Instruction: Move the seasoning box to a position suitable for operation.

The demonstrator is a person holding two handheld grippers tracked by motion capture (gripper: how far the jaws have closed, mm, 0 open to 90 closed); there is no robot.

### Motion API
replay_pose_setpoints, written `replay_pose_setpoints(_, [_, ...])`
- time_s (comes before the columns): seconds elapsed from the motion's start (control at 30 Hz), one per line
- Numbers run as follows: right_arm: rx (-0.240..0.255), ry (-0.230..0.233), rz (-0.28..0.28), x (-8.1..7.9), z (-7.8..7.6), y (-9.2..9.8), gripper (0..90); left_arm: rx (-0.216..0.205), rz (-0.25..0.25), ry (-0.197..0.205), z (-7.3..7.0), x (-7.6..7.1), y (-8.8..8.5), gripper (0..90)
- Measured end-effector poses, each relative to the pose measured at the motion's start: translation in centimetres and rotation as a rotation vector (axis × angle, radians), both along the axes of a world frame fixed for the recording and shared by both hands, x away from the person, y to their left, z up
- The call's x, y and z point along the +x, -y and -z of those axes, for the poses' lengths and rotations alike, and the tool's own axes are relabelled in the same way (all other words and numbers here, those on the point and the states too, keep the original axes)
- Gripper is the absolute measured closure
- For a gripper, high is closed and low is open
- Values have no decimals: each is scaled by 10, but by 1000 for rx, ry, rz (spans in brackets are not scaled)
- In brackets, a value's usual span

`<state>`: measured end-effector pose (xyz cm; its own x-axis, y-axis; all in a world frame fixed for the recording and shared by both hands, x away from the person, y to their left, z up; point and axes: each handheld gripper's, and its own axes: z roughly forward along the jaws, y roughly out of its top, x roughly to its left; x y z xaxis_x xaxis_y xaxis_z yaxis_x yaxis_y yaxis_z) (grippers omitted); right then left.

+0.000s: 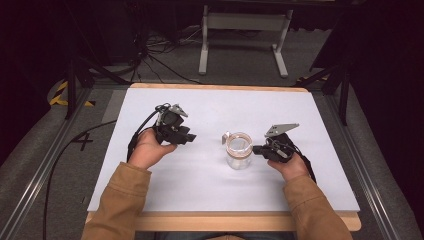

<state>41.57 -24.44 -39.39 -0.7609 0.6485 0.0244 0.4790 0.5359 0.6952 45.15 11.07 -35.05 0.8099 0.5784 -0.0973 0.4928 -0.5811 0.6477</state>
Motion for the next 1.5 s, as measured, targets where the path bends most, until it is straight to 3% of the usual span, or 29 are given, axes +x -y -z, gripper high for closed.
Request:
replay_pose_setpoints(0.33, [-5, -8, -10, -14, 0, 0, 895, 21, 13, -25, 1, 1, 3, 685])
replay_pose_setpoints(0.7, [-14, -23, -24, -25, 6, 1, 895, 8, 16, -41, 1, 1, 6, 709])
replay_pose_setpoints(0.83, [-20, -26, -47, -30, 7, -6, 894, -6, 24, -75, 3, 3, 7, 735])
replay_pose_setpoints(1.1, [-15, -31, -47, -32, 7, -7, 894, -25, 32, -85, 3, 7, 8, 745])
replay_pose_setpoints(1.33, [-7, 1, -40, -37, 3, -5, 894, -52, 42, -32, -3, 5, 11, 743])
replay_pose_setpoints(1.4, [10, 12, -21, -38, 0, -1, 894, -92, 32, -25, -8, 7, 11, 761])
replay_pose_setpoints(1.5, [22, 24, -3, -41, -4, 3, 894, -113, 23, -3, -12, 8, 13, 764])
